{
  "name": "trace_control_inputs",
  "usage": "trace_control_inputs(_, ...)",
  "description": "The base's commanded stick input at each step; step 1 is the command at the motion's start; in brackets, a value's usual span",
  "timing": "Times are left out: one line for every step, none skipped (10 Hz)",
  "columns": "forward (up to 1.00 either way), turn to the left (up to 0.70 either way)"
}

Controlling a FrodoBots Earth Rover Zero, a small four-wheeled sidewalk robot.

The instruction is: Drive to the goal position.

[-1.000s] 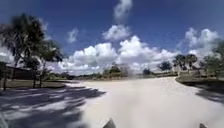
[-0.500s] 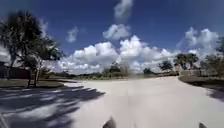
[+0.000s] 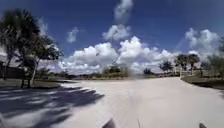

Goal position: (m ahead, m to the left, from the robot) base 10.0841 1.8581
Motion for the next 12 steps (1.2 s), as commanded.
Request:
trace_control_inputs(0.7,0.06)
trace_control_inputs(0.7,0.14)
trace_control_inputs(0.7,0.14)
trace_control_inputs(0.7,0.14)
trace_control_inputs(0.7,0.14)
trace_control_inputs(0.7,0.14)
trace_control_inputs(0.7,0.14)
trace_control_inputs(0.7,0.14)
trace_control_inputs(0.7,0.14)
trace_control_inputs(0.7,0.14)
trace_control_inputs(0.7,0.14)
trace_control_inputs(0.7,0.1)
